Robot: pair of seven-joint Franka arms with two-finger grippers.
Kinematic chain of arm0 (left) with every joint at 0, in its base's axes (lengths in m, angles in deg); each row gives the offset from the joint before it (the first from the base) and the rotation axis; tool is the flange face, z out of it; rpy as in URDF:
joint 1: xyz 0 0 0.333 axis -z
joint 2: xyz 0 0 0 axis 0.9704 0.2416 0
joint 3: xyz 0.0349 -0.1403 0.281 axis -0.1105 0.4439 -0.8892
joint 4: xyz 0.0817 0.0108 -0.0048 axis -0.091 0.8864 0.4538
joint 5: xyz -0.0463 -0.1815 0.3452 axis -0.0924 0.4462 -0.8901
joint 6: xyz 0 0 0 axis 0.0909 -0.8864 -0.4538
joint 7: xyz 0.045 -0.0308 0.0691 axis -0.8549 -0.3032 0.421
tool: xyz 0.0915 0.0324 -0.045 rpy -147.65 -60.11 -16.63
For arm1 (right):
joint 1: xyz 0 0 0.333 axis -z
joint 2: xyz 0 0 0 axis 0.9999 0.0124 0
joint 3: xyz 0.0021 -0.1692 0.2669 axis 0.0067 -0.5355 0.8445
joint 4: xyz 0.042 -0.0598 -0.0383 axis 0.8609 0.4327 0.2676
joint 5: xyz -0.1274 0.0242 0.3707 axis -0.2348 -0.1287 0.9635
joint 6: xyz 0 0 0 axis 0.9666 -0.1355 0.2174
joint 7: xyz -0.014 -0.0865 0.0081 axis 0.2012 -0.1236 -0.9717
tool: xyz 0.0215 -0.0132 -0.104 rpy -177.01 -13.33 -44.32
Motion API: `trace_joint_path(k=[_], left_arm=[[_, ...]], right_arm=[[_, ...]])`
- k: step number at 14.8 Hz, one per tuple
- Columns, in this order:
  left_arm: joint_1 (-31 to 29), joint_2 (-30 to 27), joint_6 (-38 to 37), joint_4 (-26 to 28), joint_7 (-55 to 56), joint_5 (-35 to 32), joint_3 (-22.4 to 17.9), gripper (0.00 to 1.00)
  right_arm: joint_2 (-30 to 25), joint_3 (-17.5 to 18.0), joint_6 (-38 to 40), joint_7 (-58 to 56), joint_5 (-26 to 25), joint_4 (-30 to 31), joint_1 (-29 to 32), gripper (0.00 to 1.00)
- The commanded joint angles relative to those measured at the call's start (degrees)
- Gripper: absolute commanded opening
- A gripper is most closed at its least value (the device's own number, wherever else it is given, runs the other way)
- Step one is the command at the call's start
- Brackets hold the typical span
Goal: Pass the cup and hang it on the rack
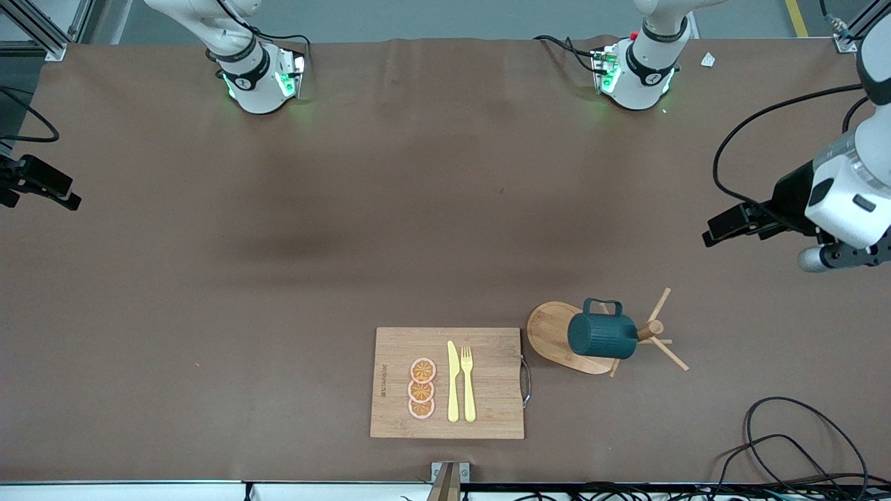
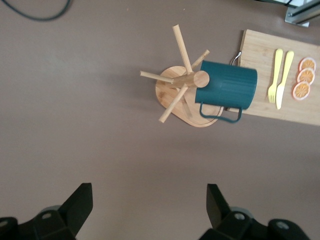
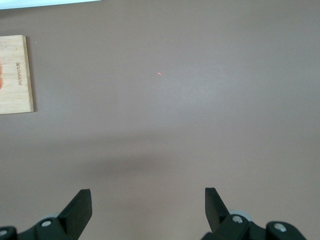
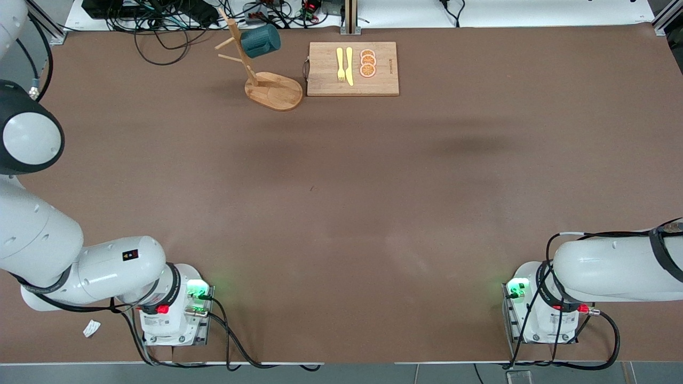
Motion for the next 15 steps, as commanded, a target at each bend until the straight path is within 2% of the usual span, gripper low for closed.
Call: trace_joint_path(k=[1, 3, 4, 7, 9, 13, 15], left_arm=[[-0.4, -3.3, -0.7, 1.3, -4.9, -2.9, -0.1, 1.00], [-0.1, -4.3, -1.4, 1.3, -7.2, -3.0, -0.7, 1.00], [1.0, -4.7, -2.1, 1.3, -7.4, -3.0, -2.4, 1.00], [9.7, -6.7, -2.1, 2.0, -8.9, -3.0, -12.2, 1.00], [13.5, -8.4, -2.0, 3.0, -9.0, -3.0, -16.0, 1.00], [18.9, -12.4, 0.1, 8.2, -9.0, -2.8, -21.9, 1.00], [19.7, -13.1, 0.6, 9.1, -10.5, -2.7, -22.8, 1.00]], right_arm=[[-1.2, 0.6, 0.2, -0.9, 0.6, 0.8, 0.9, 1.00], [-1.2, 0.6, 0.2, -0.9, 0.6, 0.8, 0.9, 1.00], [-1.2, 0.6, 0.2, -0.9, 0.6, 0.8, 0.9, 1.00], [-1.2, 0.6, 0.2, -0.9, 0.6, 0.8, 0.9, 1.00], [-1.3, 0.6, 0.2, -0.9, 0.6, 0.8, 0.9, 1.00], [-1.3, 0.8, 0.2, -0.8, 0.6, 0.4, 0.7, 1.00], [-1.4, 0.9, 0.2, -0.9, 0.6, 0.0, 0.6, 1.00]])
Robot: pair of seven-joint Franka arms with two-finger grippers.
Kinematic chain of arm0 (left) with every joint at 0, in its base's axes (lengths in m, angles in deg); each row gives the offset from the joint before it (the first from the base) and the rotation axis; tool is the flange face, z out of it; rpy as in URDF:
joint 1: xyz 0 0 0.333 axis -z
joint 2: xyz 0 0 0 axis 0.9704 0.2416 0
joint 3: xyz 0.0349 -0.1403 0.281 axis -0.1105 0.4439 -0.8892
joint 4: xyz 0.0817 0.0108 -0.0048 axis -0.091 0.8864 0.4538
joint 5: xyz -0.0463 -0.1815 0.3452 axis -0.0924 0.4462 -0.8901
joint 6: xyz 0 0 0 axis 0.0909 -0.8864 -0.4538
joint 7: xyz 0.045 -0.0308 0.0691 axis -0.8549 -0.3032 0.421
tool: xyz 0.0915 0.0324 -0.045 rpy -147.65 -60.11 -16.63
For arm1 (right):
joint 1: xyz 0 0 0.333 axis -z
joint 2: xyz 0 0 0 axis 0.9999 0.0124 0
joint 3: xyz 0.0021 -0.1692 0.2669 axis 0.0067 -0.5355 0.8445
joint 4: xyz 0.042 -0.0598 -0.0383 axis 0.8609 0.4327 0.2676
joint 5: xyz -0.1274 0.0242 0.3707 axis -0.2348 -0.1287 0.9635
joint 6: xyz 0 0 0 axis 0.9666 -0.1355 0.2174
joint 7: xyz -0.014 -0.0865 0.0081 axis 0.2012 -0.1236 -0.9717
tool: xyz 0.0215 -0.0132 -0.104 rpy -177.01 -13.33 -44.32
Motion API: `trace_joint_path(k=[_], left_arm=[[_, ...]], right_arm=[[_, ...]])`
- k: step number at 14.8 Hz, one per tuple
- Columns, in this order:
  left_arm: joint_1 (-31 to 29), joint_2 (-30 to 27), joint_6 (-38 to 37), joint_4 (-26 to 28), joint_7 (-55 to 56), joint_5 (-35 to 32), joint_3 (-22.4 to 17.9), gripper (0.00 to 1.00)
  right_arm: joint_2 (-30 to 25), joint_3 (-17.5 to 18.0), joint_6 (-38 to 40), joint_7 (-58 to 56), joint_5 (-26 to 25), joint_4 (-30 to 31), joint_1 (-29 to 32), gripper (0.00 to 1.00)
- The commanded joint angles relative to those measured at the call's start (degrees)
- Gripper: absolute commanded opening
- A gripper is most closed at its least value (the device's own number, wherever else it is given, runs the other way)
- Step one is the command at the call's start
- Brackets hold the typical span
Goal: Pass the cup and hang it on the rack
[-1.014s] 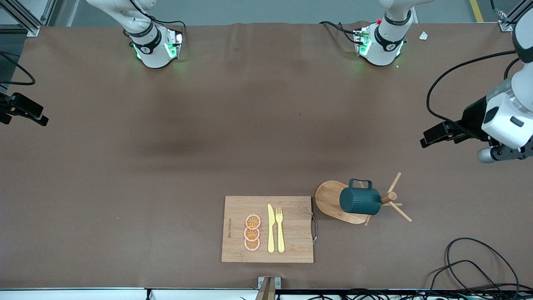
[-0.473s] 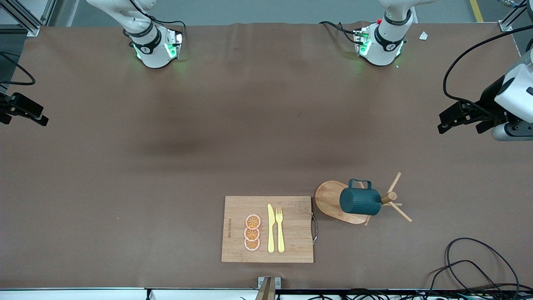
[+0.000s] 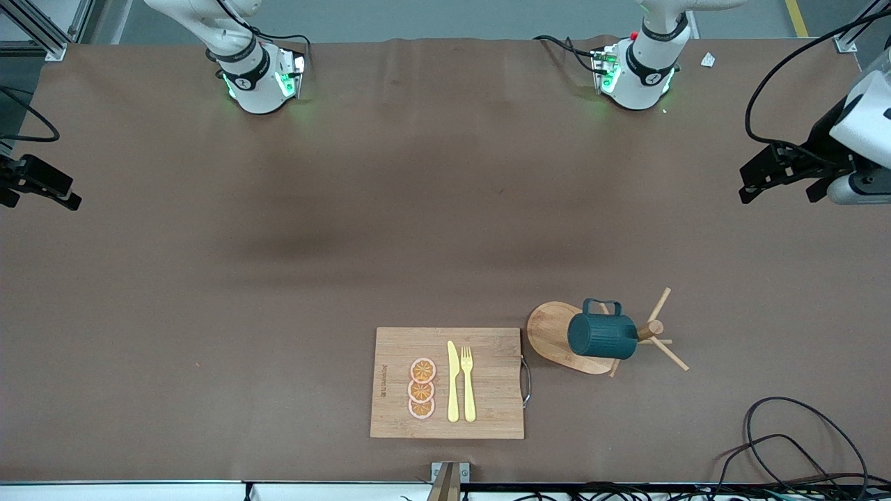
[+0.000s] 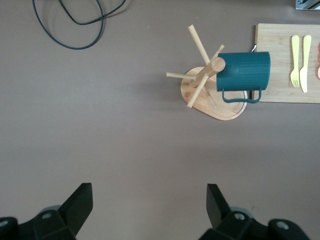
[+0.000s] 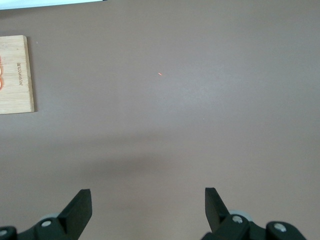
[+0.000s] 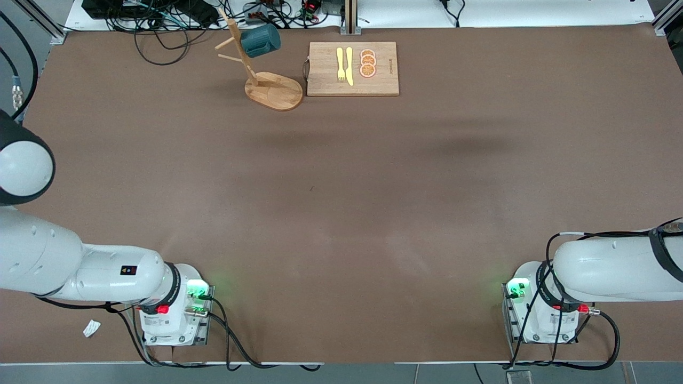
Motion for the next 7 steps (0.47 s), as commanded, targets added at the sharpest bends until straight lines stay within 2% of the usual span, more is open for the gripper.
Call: trace_joint_path(k=[1, 7], left_arm=[[1.3, -2.8, 1.7, 3.6, -3.4, -0.6, -1.6, 1.00], [0.4, -2.0, 1.7, 2.6, -3.9, -0.5, -1.6, 1.00]], right_arm=[[-1.4, 0.7, 0.2, -0.8, 0.6, -0.4, 0.6, 1.00], [-1.5, 0.8, 2.1, -0.8, 0.2, -3.1, 0.4, 1.00]])
